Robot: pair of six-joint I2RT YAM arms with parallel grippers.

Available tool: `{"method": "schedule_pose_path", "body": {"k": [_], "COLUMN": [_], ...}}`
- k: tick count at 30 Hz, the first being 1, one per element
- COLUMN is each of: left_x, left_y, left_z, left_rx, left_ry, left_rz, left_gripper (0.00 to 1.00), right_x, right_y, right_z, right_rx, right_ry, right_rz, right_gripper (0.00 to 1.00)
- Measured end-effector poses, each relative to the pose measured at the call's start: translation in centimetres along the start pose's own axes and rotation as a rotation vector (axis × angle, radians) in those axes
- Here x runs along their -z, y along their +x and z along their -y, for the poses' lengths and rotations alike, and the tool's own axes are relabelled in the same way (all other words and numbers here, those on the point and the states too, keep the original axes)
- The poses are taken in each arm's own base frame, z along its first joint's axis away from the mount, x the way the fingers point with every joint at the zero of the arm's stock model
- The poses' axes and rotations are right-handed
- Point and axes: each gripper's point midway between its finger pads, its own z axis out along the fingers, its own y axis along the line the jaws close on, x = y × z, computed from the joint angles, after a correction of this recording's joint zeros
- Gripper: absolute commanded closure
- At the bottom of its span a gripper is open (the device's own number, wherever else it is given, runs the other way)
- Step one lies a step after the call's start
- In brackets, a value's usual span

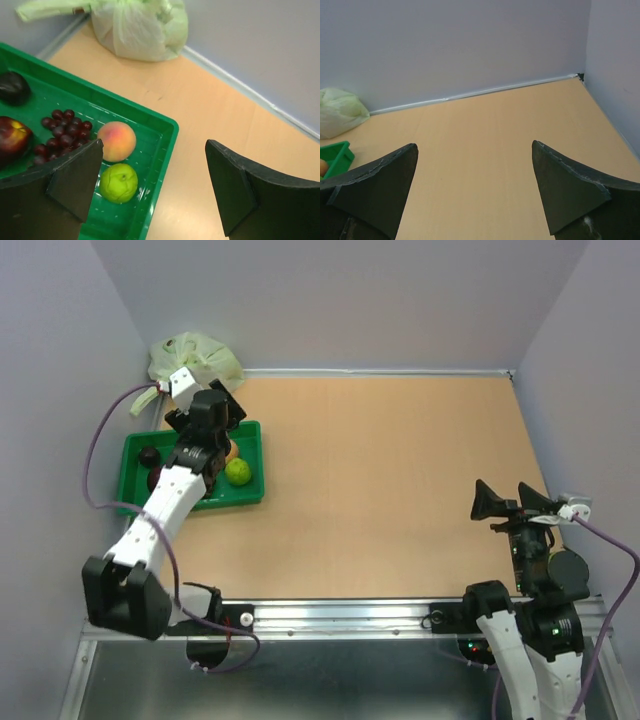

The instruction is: Untie the knot of the plastic bag and take out the fruit

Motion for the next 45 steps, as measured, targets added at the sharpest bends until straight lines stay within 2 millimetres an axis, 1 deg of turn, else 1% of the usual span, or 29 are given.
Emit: {"method": "schedule_pose_path", "body": {"k": [1, 3, 5, 6, 8, 11, 12, 13, 14, 15, 16, 18, 19, 21, 22, 23, 24, 25, 27, 28, 29, 30, 31, 32, 35, 38, 41, 44, 45], "left_x": [-2.0, -5.7, -8.6, -9.7, -12.7, -16.8, -18.0, -19.6, -20.6, -22.0, -22.8, -25.6, -26.7, -29.2, -30.1, -31.5, -32.3, -33.5, -34.7, -35.6, -35.8, -36.3, -36.5, -36.4, -36.4, -35.8, -34.4, -31.0, -29.4], "left_y": [1.2, 3.6, 5.4, 5.8, 6.1, 5.8, 5.4, 5.5, 5.5, 5.7, 5.7, 6.4, 6.4, 7.2, 7.5, 7.7, 7.9, 8.0, 8.4, 8.7, 8.9, 9.2, 9.5, 9.8, 9.6, 9.5, 9.6, 8.9, 8.4], "left_z": [-0.4, -2.4, -4.4, -5.0, -5.5, -5.1, -5.0, -4.9, -4.7, -4.9, -5.0, -5.7, -5.9, -6.6, -6.9, -6.9, -7.0, -6.8, -6.5, -6.1, -6.0, -5.7, -5.5, -5.4, -4.2, -2.8, -0.3, 5.2, 8.0], "left_rx": [0.010, 0.041, 0.076, 0.089, 0.125, 0.170, 0.185, 0.198, 0.210, 0.221, 0.229, 0.252, 0.260, 0.277, 0.284, 0.299, 0.306, 0.322, 0.339, 0.356, 0.358, 0.374, 0.384, 0.377, 0.391, 0.365, 0.311, 0.238, 0.217], "left_ry": [-0.024, -0.096, -0.167, -0.194, -0.226, -0.232, -0.228, -0.225, -0.215, -0.213, -0.208, -0.203, -0.200, -0.193, -0.194, -0.182, -0.178, -0.161, -0.141, -0.122, -0.115, -0.099, -0.090, -0.080, -0.022, 0.044, 0.113, 0.232, 0.290], "left_rz": [-0.032, -0.093, -0.131, -0.139, -0.137, -0.102, -0.082, -0.069, -0.057, -0.050, -0.044, -0.033, -0.027, -0.024, -0.023, -0.016, -0.014, -0.007, -0.007, -0.005, -0.006, -0.009, -0.016, -0.026, -0.030, -0.039, -0.062, -0.081, -0.079], "left_gripper": [0.05, 0.05, 0.05, 0.05, 0.05, 0.06, 0.06, 0.06, 0.07, 0.08, 0.08, 0.09, 0.09, 0.09, 0.10, 0.11, 0.13, 0.16, 0.32, 0.56, 0.56, 0.78, 0.91, 1.00, 1.00, 1.00, 1.00, 1.00, 1.00], "right_x": [0.0, 0.1, 0.1, 0.1, 0.1, 0.1, 0.1, 0.1, 0.0, 0.0, 0.0, 0.0, 0.0, 0.0, 0.0, 0.0, 0.0, 0.0, -0.1, -0.2, -0.2, -0.2, -0.3, -0.3, -0.7, -0.9, -1.0, -1.1, -1.0], "right_y": [0.0, 0.2, 0.3, 0.3, 0.3, 0.4, 0.5, 0.5, 0.6, 0.7, 0.8, 0.9, 0.9, 0.9, 0.9, 0.9, 0.9, 0.9, 1.0, 1.1, 1.2, 1.3, 1.3, 1.3, 1.8, 2.3, 2.5, 2.5, 2.5], "right_z": [0.0, -0.1, -0.2, -0.2, -0.3, -0.4, -0.4, -0.4, -0.4, -0.5, -0.5, -0.6, -0.7, -0.9, -1.0, -1.0, -1.1, -1.1, -1.2, -1.3, -1.3, -1.4, -1.4, -1.4, -1.5, -1.7, -1.8, -1.7, -1.7], "right_rx": [-0.002, -0.006, -0.008, -0.010, -0.013, -0.014, -0.013, -0.013, -0.013, -0.013, -0.013, -0.012, -0.012, -0.011, -0.008, -0.006, -0.005, -0.005, -0.003, 0.000, 0.001, 0.002, 0.004, 0.005, 0.011, 0.020, 0.022, 0.021, 0.021], "right_ry": [-0.002, -0.009, -0.013, -0.015, -0.021, -0.027, -0.027, -0.027, -0.029, -0.030, -0.032, -0.038, -0.042, -0.053, -0.060, -0.063, -0.067, -0.070, -0.075, -0.079, -0.080, -0.083, -0.085, -0.085, -0.091, -0.100, -0.105, -0.101, -0.098], "right_rz": [0.002, 0.000, 0.000, -0.001, 0.001, -0.003, -0.005, -0.004, -0.005, -0.008, -0.009, -0.012, -0.013, -0.012, -0.011, -0.012, -0.013, -0.014, -0.020, -0.025, -0.026, -0.030, -0.034, -0.035, -0.057, -0.081, -0.090, -0.089, -0.087], "right_gripper": [0.00, 0.00, 0.00, 0.00, 0.00, 0.00, 0.00, 0.00, 0.00, 0.00, 0.00, 0.00, 0.00, 0.00, 0.00, 0.00, 0.00, 0.00, 0.00, 0.00, 0.00, 0.00, 0.00, 0.00, 0.00, 0.00, 0.00, 0.00, 0.00]}}
